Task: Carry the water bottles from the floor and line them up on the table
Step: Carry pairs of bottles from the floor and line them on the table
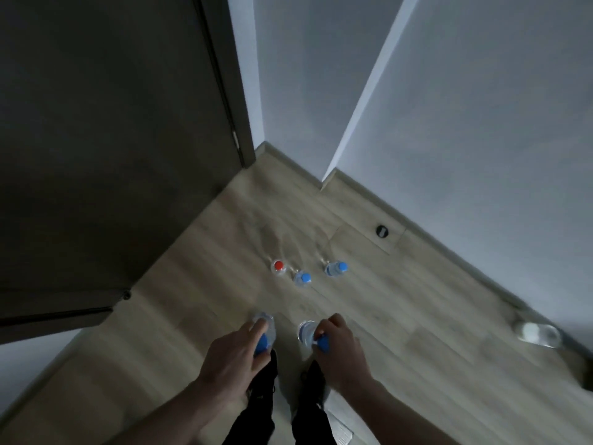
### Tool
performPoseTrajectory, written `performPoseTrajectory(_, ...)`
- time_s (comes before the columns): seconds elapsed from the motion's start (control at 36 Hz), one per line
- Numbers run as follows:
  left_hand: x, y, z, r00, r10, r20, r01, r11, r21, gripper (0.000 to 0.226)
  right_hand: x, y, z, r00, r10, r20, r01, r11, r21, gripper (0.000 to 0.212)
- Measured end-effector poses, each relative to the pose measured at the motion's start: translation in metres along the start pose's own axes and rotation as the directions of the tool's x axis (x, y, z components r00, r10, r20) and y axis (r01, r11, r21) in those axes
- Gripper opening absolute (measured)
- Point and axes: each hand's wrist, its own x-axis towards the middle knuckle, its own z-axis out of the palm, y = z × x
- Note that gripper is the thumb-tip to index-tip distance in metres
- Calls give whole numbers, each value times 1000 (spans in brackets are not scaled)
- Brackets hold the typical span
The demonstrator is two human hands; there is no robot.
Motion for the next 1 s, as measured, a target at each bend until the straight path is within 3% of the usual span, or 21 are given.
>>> performPoseTrajectory(0.11,-35,49,-84,996,86,-39,-86,996,10,30,-73,-33,-63,991,-11,-137,21,997,73,14)
performPoseTrajectory(0.22,-69,92,-152,984,171,-43,-172,985,-22,32,-146,-62,-110,961,-21,-275,64,987,150,8)
performPoseTrajectory(0.42,-113,156,-208,940,325,-107,-327,945,-1,25,-245,-65,-157,884,19,-468,102,968,231,14)
performPoseTrajectory(0.64,-137,247,-200,892,444,-79,-437,895,92,18,-344,-11,-190,851,76,-520,64,968,245,18)
performPoseTrajectory(1.0,-224,447,-138,865,500,-51,-500,866,1,26,-539,139,-231,758,194,-622,-40,967,253,19)
